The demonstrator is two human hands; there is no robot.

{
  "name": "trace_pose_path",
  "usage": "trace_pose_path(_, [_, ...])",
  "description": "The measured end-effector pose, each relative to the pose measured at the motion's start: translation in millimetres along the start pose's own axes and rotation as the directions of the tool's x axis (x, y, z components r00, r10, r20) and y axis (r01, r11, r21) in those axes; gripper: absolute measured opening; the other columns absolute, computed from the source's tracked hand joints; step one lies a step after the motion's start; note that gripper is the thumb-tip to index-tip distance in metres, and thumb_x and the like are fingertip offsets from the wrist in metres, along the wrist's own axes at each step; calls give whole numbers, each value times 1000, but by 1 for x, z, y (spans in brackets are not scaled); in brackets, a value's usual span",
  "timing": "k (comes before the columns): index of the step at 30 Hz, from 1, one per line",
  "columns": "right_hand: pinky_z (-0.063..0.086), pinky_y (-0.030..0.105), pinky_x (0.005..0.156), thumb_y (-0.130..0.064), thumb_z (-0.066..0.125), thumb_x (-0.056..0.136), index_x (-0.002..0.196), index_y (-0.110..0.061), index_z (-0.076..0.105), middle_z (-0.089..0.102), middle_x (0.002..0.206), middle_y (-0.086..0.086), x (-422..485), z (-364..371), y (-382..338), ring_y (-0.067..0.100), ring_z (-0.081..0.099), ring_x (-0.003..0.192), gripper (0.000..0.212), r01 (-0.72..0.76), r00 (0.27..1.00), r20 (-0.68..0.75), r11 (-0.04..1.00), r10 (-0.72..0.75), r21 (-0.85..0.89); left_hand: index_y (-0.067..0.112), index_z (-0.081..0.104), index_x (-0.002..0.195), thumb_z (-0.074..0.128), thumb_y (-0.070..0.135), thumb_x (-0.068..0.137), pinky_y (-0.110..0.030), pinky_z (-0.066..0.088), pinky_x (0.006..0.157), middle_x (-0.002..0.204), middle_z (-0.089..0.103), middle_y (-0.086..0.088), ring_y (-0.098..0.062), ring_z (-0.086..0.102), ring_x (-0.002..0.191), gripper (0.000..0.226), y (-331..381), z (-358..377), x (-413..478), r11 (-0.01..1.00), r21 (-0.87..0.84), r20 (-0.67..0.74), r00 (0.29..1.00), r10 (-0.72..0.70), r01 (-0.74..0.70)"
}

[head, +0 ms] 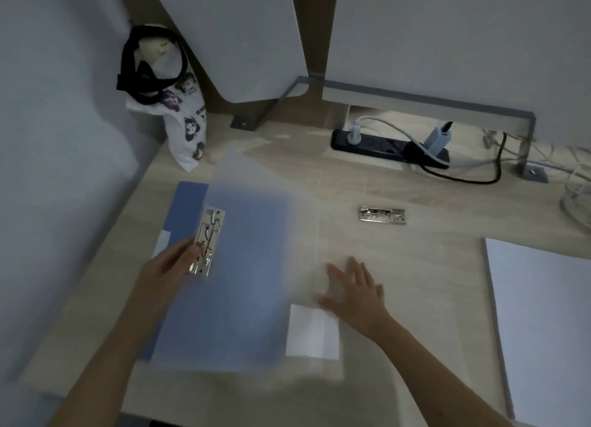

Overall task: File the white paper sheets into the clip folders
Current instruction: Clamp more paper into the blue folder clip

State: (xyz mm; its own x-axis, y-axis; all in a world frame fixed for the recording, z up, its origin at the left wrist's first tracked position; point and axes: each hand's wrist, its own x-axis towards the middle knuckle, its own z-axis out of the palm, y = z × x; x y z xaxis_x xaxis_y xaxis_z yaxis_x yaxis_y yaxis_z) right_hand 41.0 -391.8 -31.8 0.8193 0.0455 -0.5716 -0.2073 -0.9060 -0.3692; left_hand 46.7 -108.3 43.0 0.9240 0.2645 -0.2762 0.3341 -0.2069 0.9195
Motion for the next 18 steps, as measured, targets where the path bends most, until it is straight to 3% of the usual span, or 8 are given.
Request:
trace_pose_path(5, [10,65,107,-65,48,79,145,-38,-4,-21,156,6,-6,7,17,28,-18,143,88,-121,992,-54,981,114,-153,3,64,113,52,15,92,-3,42,72,107,65,-9,-16,55,96,27,-48,-6,22,986,157,-76,996,-52,63])
trace_pose_path(8, [11,66,106,-66,45,80,145,-35,-8,-22,155,8,-10,10,19,29,-19,143,90,-151,988,-62,972,142,-182,5,65,109,49,17,94,-31,47,89,111,65,-14,-19,55,94,24,-64,0,29,976,168,-79,989,-127,139])
trace_pose_path(10, [12,66,106,-67,43,80,145,-34,-9,-22,155,8,-11,10,20,30,-19,143,90,-156,987,-66,966,145,-206,7,63,109,46,16,95,-26,46,86,108,63,-11,-20,53,95,23,-67,4,28,973,163,-88,985,-150,162])
trace_pose_path(11, [13,65,106,-67,43,80,145,-34,-10,-22,155,8,-11,11,20,30,-18,143,90,-156,987,-66,964,145,-216,7,61,109,45,15,96,-22,45,83,106,62,-10,-21,54,96,22,-68,5,26,975,133,-87,982,-168,178])
trace_pose_path(15, [14,65,106,-68,39,81,145,-31,-13,-23,155,10,-11,10,19,31,-19,143,90,-144,990,-49,955,136,-258,5,62,108,45,14,95,-38,53,88,101,68,-11,-26,63,97,23,-82,-6,15,933,-129,9,941,-338,336])
trace_pose_path(18, [16,64,107,-70,35,82,145,-28,-16,-24,154,12,-13,9,22,33,-19,142,91,-132,991,-34,943,127,-307,8,64,107,47,11,94,-27,58,76,104,68,-7,-15,67,91,22,-87,-12,10,910,-203,66,933,-355,361])
